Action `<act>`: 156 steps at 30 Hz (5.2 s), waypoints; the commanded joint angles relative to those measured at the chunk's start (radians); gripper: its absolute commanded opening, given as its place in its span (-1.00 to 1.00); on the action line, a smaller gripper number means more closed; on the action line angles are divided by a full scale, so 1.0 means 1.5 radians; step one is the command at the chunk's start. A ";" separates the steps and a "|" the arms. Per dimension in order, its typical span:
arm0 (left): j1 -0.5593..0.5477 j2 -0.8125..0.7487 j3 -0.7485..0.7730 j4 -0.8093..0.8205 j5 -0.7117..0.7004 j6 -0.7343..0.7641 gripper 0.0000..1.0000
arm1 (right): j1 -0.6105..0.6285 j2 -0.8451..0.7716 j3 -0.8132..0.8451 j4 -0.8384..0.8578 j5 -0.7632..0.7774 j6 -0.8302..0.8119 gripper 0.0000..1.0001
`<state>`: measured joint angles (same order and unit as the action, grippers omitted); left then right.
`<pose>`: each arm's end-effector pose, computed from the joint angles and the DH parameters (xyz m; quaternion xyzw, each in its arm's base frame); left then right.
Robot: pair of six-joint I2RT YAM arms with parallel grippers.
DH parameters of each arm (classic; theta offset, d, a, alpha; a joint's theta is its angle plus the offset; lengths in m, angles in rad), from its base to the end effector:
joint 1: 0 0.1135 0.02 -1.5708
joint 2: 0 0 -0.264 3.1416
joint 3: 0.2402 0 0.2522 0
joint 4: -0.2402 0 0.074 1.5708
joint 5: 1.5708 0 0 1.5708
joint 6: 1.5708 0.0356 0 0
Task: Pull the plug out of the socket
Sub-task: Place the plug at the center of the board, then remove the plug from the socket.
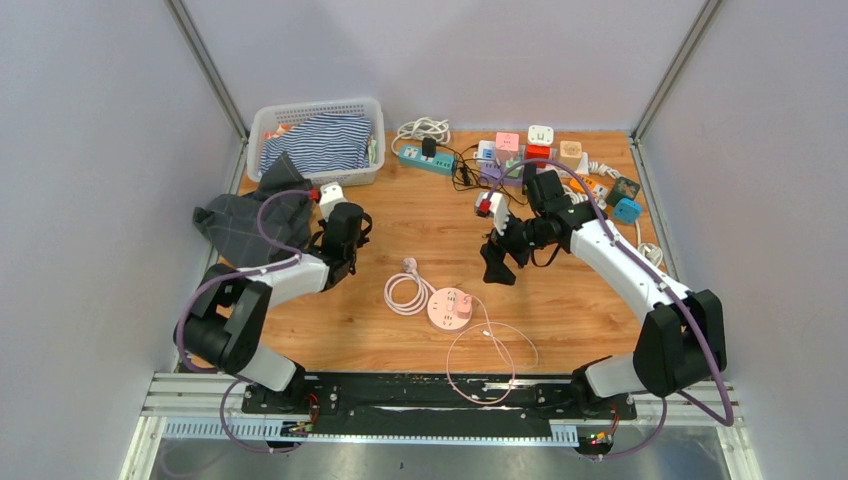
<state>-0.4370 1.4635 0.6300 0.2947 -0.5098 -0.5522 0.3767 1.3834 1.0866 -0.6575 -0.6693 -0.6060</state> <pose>0.2710 -0.1074 0.1811 -0.1727 0.8331 -0.0336 0.5243 0.2537 0.1241 0.2755 -0.5125 0.7465 0.2781 0.3205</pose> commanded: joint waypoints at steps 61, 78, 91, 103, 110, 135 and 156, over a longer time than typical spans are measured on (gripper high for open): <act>-0.022 -0.364 -0.144 0.072 0.591 0.121 1.00 | -0.098 -0.107 0.004 -0.141 -0.190 -0.151 1.00; -0.383 -0.350 -0.210 0.065 0.193 0.080 1.00 | -0.099 -0.164 -0.045 -0.101 -0.203 -0.048 1.00; -0.580 -0.163 -0.108 0.013 -0.082 0.030 1.00 | -0.116 -0.175 -0.052 -0.074 -0.085 -0.046 1.00; -0.598 -0.067 -0.040 0.014 -0.077 -0.017 1.00 | -0.125 -0.170 -0.058 -0.063 -0.082 -0.040 1.00; -0.604 0.005 0.005 0.012 -0.152 -0.041 1.00 | -0.128 -0.176 -0.059 -0.063 -0.089 -0.041 1.00; -0.625 0.130 0.099 -0.019 -0.220 -0.088 0.76 | -0.128 -0.160 -0.064 -0.062 -0.089 -0.043 1.00; -0.630 0.173 0.149 -0.073 -0.208 -0.082 -0.58 | -0.128 -0.158 -0.068 -0.062 -0.096 -0.044 1.00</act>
<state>-1.3716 1.7046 0.8246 0.1967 -0.8101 -0.6868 0.1997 1.1381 1.0012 -0.7471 -0.8021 -0.6739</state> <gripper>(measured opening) 0.331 0.999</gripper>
